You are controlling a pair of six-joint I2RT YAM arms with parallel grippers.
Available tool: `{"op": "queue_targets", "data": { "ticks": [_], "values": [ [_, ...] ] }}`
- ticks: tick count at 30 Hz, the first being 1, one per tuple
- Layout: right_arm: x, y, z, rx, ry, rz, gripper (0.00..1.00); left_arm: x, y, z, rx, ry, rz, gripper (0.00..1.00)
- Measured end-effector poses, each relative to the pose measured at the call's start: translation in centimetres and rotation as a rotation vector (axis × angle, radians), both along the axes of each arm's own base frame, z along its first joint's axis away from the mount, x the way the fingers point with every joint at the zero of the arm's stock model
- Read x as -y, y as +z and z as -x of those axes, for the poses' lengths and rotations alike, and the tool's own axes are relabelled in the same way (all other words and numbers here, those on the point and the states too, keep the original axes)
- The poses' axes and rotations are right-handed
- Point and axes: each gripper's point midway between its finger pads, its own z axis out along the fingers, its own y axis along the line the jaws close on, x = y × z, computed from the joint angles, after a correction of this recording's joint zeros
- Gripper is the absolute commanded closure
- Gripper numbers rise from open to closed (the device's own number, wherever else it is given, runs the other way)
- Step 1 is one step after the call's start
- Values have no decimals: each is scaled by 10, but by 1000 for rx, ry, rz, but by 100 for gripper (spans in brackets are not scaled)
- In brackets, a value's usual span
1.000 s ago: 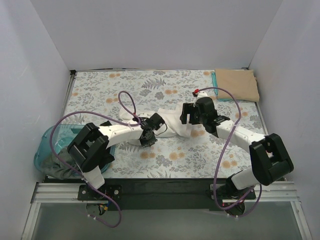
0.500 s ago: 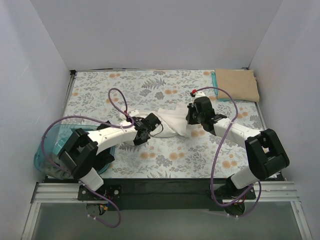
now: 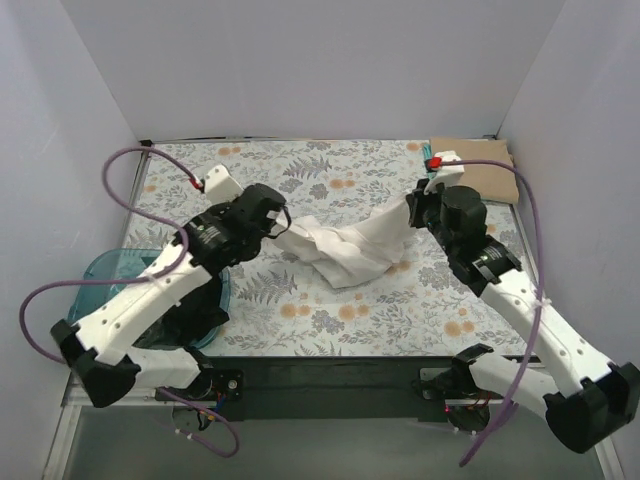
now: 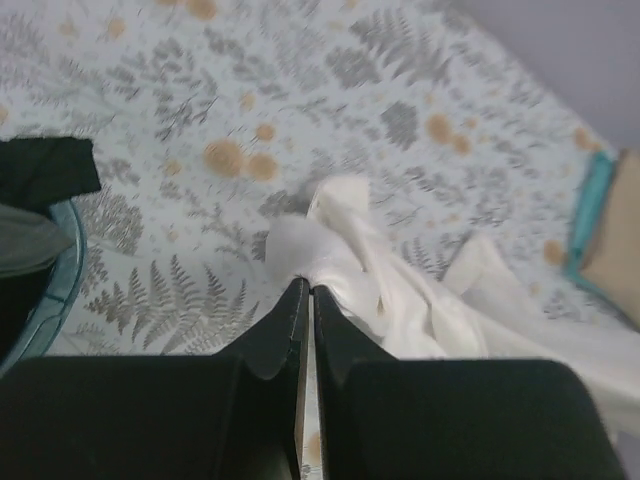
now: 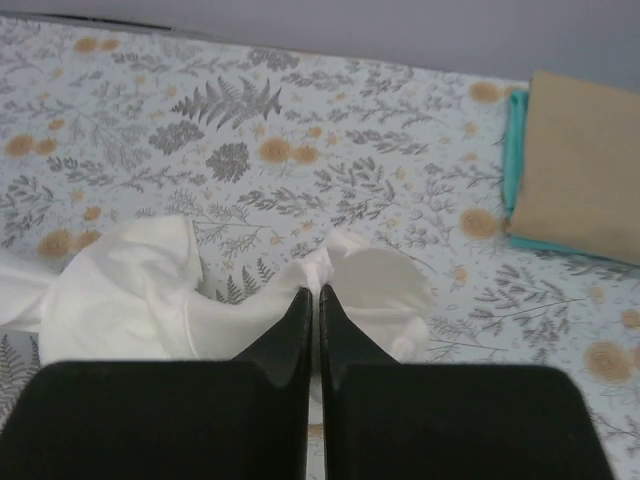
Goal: Fold and stack the t-shirts
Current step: Flatten the tshirt out
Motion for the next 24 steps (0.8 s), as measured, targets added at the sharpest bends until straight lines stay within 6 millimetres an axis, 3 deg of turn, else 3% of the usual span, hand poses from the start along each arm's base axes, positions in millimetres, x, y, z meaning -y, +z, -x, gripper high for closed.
{"op": "queue_targets", "data": {
  "ticks": [4,8,12,14,17,18,21,23,24],
  "values": [
    [26,70,21,143,-51,-20,99,-16,96,8,236,-38,131,100],
    [50,136,52,278,-83,-72,99,-43,177,36,463,-94,255,100],
    [72,199,98,407,-68,-149,99,-76,239,69,642,-119,341,100],
    [83,224,119,467,-65,-182,99,-91,257,81,704,-109,369,100],
    [102,246,135,529,-117,-201,99,-108,253,83,724,-36,347,100],
    [108,241,129,515,-163,-186,99,-108,237,74,693,2,307,100],
    [109,199,87,390,-280,-80,99,-86,177,37,559,79,185,100],
    [104,164,46,283,-351,18,99,-73,117,6,419,123,83,100],
    [101,136,18,208,-375,80,99,-71,84,-10,341,141,32,100]
  ]
}}
